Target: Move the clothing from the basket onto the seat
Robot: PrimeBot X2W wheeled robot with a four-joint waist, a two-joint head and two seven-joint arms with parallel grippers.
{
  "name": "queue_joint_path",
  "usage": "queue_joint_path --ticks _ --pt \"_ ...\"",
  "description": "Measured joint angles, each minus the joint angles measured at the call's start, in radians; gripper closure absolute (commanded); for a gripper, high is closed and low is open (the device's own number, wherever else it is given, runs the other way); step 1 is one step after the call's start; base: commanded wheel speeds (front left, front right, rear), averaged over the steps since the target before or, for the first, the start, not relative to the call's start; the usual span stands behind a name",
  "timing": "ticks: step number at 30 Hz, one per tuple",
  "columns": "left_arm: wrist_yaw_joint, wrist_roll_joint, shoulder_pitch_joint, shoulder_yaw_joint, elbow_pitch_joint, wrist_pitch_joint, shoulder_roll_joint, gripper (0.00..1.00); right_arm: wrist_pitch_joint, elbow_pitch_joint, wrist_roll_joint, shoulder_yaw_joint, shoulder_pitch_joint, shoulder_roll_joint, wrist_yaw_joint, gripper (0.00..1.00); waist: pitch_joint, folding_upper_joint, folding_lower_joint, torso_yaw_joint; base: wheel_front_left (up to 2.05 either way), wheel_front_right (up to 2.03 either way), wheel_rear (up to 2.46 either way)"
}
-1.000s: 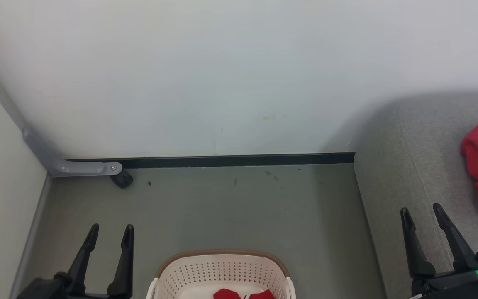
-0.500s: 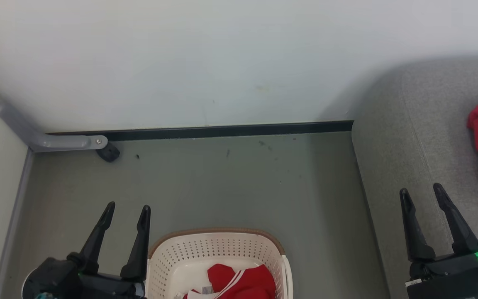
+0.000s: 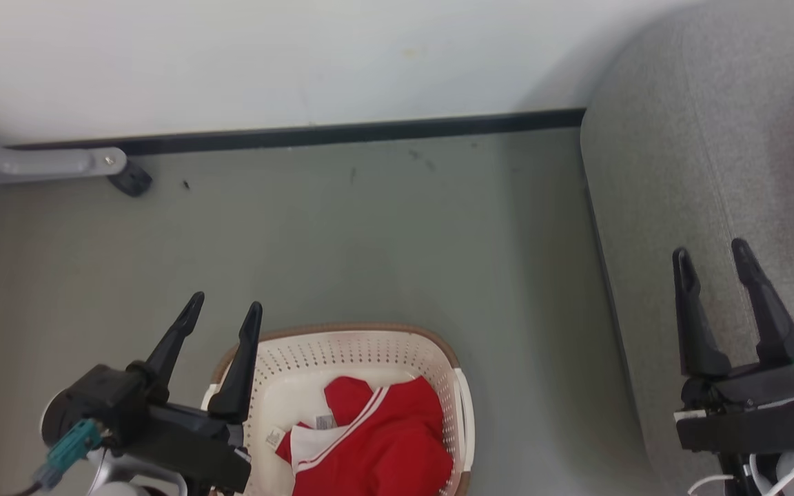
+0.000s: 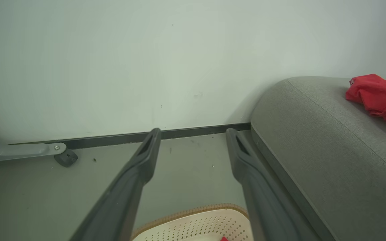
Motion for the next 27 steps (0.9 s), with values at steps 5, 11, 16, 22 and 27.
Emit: queue_joint_path --ticks 5,11,16,22,27 --pt "-0.028 -0.001 -0.063 -0.026 0.086 0.037 -0.008 0.00 0.000 -0.016 0.000 -0.014 -0.040 0.000 0.011 0.00 0.065 0.0000 -0.0001 -0.018 0.00 0.00 0.00" --pt "-0.061 -0.003 -0.120 -0.048 0.181 0.068 -0.021 0.00 0.000 -0.032 -0.010 -0.022 -0.075 0.000 0.016 0.00 0.128 0.0000 0.0000 -0.036 0.00 0.00 0.00" --pt "-0.088 -0.011 -0.171 -0.065 0.269 0.099 -0.039 0.00 0.000 -0.041 -0.020 -0.035 -0.097 0.000 0.020 0.00 0.188 0.0000 -0.0001 -0.055 0.00 0.00 0.00" --pt "-0.122 -0.014 -0.230 -0.099 0.373 0.141 -0.060 0.00 0.000 -0.052 -0.036 -0.034 -0.132 -0.001 0.033 0.00 0.254 0.0001 -0.0001 -0.076 0.00 0.00 0.00" --pt "-0.133 -0.003 -0.262 -0.120 0.457 0.176 -0.052 0.00 0.000 -0.073 -0.044 -0.042 -0.165 -0.001 0.040 0.00 0.304 0.0000 -0.0001 -0.097 0.00 0.00 0.00"
